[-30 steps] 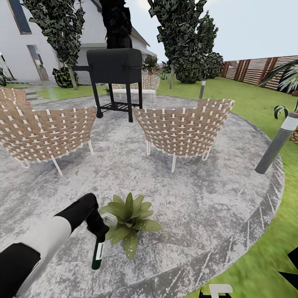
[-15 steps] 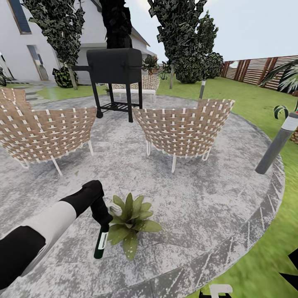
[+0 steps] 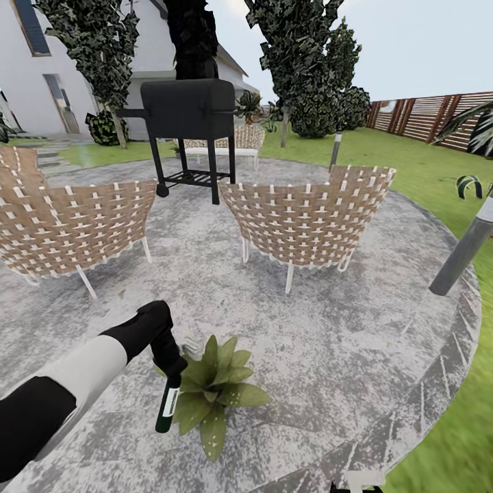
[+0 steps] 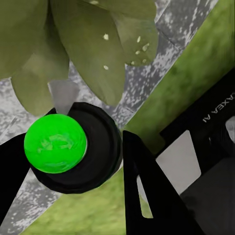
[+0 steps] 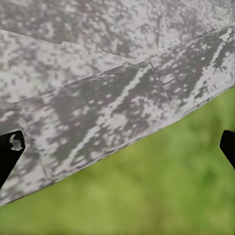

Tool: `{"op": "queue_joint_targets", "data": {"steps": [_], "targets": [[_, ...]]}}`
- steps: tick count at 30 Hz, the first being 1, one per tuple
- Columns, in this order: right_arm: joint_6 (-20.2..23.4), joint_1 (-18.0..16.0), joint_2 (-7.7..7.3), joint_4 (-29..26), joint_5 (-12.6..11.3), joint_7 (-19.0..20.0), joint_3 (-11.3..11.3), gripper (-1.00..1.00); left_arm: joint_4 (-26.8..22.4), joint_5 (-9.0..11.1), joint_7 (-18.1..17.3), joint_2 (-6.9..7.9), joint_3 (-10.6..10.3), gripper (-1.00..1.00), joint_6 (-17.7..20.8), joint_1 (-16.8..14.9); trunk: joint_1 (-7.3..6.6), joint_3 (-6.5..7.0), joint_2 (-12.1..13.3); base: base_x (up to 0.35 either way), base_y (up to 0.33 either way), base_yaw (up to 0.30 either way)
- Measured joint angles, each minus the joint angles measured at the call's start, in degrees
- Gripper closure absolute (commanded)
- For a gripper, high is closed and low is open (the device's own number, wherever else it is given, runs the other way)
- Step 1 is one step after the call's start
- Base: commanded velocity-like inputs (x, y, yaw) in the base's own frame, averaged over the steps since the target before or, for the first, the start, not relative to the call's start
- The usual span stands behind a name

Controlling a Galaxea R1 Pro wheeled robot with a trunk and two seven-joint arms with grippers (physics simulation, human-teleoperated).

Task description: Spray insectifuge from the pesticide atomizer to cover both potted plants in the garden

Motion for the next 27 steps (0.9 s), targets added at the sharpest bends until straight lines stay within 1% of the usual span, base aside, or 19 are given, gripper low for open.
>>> {"op": "queue_joint_targets", "data": {"steps": [4,7,9,10,12,14,15,17,20,22,25,27], "targets": [[0.0,0.0,0.02,0.0,0.0,0.0,0.0,-1.00,0.4,-0.1,-0.1,0.73,-0.2,1.00,-0.3,0.2,0.00,0.00,0.0,0.001,0.000,0.000],[0.0,0.0,0.03,0.0,0.0,0.1,0.0,-1.00,0.9,-0.2,-0.2,1.78,-0.3,1.00,-1.0,0.6,0.00,0.00,0.0,0.000,0.000,0.000],[0.0,0.0,0.01,0.0,0.0,0.1,0.0,-1.00,0.9,-0.1,-0.2,1.64,-0.2,1.00,-1.2,0.7,0.00,0.00,0.0,0.000,0.000,0.000],[0.0,0.0,0.05,0.0,0.0,0.1,0.0,-1.00,0.7,0.0,-0.2,1.21,-0.2,1.00,-1.2,0.8,0.00,0.00,0.0,0.000,0.000,0.000],[0.0,0.0,0.04,0.0,0.0,0.1,0.0,-1.00,0.2,0.1,-0.3,-0.50,-1.7,1.00,-1.2,0.8,0.00,0.00,0.0,0.000,0.000,0.000],[0.0,0.0,0.05,0.0,0.0,0.1,0.0,-1.00,0.1,0.0,-0.4,-3.23,-4.0,1.00,-1.1,0.7,0.00,0.00,0.0,0.000,0.000,0.000],[0.0,0.0,0.06,0.0,0.0,0.1,0.0,-1.00,0.0,-0.1,-0.5,-4.23,-4.7,1.00,-1.0,0.6,0.00,0.00,0.0,0.000,0.000,0.000],[0.0,0.0,0.04,0.0,0.0,0.1,0.0,-1.00,0.2,-0.1,-0.5,-4.64,-5.1,1.00,-1.0,0.4,0.00,0.00,0.0,0.000,0.003,0.000],[0.0,0.0,0.02,0.0,0.0,0.1,0.0,-1.00,0.9,-0.1,-0.7,-4.17,-5.2,1.00,-1.2,0.4,0.00,0.00,0.0,0.000,0.153,0.000],[0.0,0.0,0.03,0.0,0.0,0.1,0.0,-1.00,1.3,-0.1,-0.8,-2.72,-5.3,1.00,-1.1,0.5,0.00,0.00,0.0,0.000,0.274,0.000],[0.0,0.0,0.02,0.0,0.0,0.1,0.0,-1.00,1.6,0.1,-0.8,-1.33,-5.3,1.00,-1.0,0.7,-0.01,0.00,0.0,0.000,0.143,0.000],[0.0,0.0,0.01,0.0,0.0,0.1,0.0,-1.00,1.6,0.1,-0.8,-1.23,-5.3,1.00,-0.9,0.9,0.00,0.00,0.0,0.000,0.023,0.000]]}}
